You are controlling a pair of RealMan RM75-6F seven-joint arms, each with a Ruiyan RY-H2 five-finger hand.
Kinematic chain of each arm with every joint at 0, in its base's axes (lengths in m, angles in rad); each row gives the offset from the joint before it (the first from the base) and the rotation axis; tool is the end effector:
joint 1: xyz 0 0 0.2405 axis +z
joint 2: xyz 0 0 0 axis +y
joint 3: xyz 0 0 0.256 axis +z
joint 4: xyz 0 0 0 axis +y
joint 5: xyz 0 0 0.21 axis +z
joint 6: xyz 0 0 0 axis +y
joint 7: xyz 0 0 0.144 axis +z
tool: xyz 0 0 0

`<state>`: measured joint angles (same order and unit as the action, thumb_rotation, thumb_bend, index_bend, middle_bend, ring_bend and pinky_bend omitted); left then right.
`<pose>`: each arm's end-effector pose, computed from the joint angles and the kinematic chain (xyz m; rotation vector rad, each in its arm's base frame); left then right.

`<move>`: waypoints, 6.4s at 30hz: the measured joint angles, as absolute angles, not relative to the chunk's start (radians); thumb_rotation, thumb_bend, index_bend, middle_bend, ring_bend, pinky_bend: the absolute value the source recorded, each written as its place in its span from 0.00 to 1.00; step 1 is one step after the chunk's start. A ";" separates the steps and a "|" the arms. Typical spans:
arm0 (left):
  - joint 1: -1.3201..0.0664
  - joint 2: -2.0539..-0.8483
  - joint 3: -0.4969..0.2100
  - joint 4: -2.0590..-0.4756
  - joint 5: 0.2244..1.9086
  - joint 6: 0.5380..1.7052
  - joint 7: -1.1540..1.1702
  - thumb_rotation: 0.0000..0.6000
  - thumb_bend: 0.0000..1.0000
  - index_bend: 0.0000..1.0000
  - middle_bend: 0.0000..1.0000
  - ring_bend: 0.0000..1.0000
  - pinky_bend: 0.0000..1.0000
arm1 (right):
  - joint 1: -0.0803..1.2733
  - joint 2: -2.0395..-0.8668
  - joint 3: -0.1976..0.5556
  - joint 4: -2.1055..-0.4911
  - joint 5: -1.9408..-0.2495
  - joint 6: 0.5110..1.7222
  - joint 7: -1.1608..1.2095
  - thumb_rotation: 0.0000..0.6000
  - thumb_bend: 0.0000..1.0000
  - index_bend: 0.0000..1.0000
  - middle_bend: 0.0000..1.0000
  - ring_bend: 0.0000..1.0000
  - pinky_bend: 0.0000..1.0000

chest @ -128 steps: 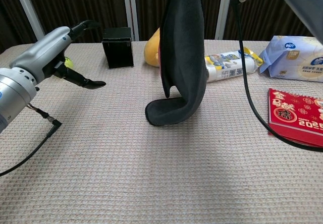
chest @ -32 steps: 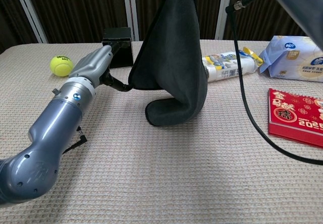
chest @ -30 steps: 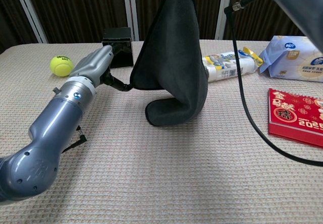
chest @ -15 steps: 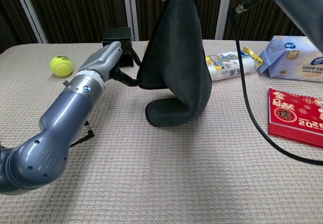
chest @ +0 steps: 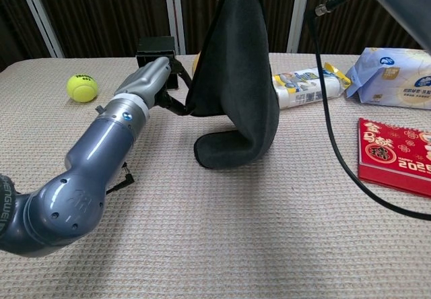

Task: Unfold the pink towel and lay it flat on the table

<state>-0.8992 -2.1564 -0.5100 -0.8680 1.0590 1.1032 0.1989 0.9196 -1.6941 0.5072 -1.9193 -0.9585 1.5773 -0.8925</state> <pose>-0.0767 0.3863 -0.1031 -1.3718 -1.1679 -1.2293 0.0213 -0.3221 0.0701 1.3480 -0.7739 1.3504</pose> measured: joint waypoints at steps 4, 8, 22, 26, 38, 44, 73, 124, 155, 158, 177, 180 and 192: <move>-0.909 -2.166 -0.513 -0.864 1.055 1.105 0.202 1.00 0.37 0.45 0.09 0.00 0.00 | 0.917 -1.691 0.507 -1.925 -0.956 1.578 -0.890 1.00 0.59 0.72 0.90 0.98 0.87; -0.917 -2.174 -0.520 -0.861 1.047 1.105 0.201 1.00 0.40 0.48 0.09 0.00 0.01 | 0.913 -1.686 0.508 -1.930 -0.949 1.576 -0.885 1.00 0.59 0.72 0.90 0.98 0.87; -0.915 -2.182 -0.509 -0.858 1.045 1.121 0.202 1.00 0.49 0.53 0.11 0.00 0.01 | 0.902 -1.666 0.508 -1.947 -0.942 1.575 -0.871 1.00 0.59 0.72 0.90 0.98 0.87; -0.907 -2.171 -0.504 -0.866 1.050 1.128 0.200 1.00 0.49 0.54 0.11 0.00 0.01 | 0.898 -1.661 0.506 -1.951 -0.940 1.577 -0.869 1.00 0.59 0.72 0.90 0.98 0.87; -0.887 -2.107 -0.502 -0.937 1.069 1.159 0.211 1.00 0.49 0.54 0.11 0.00 0.01 | 0.887 -1.648 0.495 -1.962 -0.937 1.581 -0.866 1.00 0.59 0.73 0.90 0.98 0.87; -0.873 -2.059 -0.499 -1.015 1.082 1.182 0.235 1.00 0.49 0.55 0.11 0.00 0.01 | 0.875 -1.637 0.487 -1.972 -0.935 1.582 -0.859 1.00 0.59 0.73 0.90 0.98 0.87; -0.834 -1.807 -0.537 -1.522 1.013 1.297 0.515 1.00 0.50 0.56 0.11 0.00 0.01 | 0.761 -1.488 0.488 -1.996 -0.906 1.565 -0.725 1.00 0.59 0.75 0.90 0.98 0.87; -1.067 -1.870 -0.587 -1.456 0.911 1.359 0.632 1.00 0.50 0.57 0.11 0.00 0.01 | 0.758 -1.347 0.595 -1.780 -0.790 1.398 -0.454 1.00 0.59 0.76 0.90 0.98 0.87; -0.856 -1.774 -0.294 -1.659 1.053 1.392 0.571 1.00 0.51 0.57 0.11 0.00 0.01 | 0.605 -1.245 0.377 -1.958 -0.881 1.467 -0.539 1.00 0.59 0.78 0.90 0.98 0.87; -0.842 -1.768 -0.280 -1.671 1.063 1.394 0.573 1.00 0.51 0.57 0.11 0.00 0.01 | 0.597 -1.245 0.355 -1.991 -0.880 1.476 -0.569 1.00 0.59 0.78 0.90 0.98 0.87; -0.755 -1.766 -0.166 -1.702 1.135 1.387 0.582 1.00 0.51 0.57 0.11 0.00 0.01 | 0.519 -1.286 0.174 -2.050 -1.029 1.503 -0.630 1.00 0.59 0.78 0.90 0.98 0.87; -0.746 -1.771 -0.151 -1.703 1.144 1.383 0.589 1.00 0.51 0.57 0.11 0.00 0.01 | 0.508 -1.293 0.154 -2.053 -1.040 1.502 -0.641 1.00 0.59 0.78 0.90 0.98 0.87; -0.701 -1.765 -0.074 -1.722 1.174 1.343 0.616 1.00 0.50 0.56 0.10 0.00 0.01 | 0.483 -1.304 0.108 -2.056 -1.013 1.488 -0.726 1.00 0.59 0.78 0.90 0.98 0.87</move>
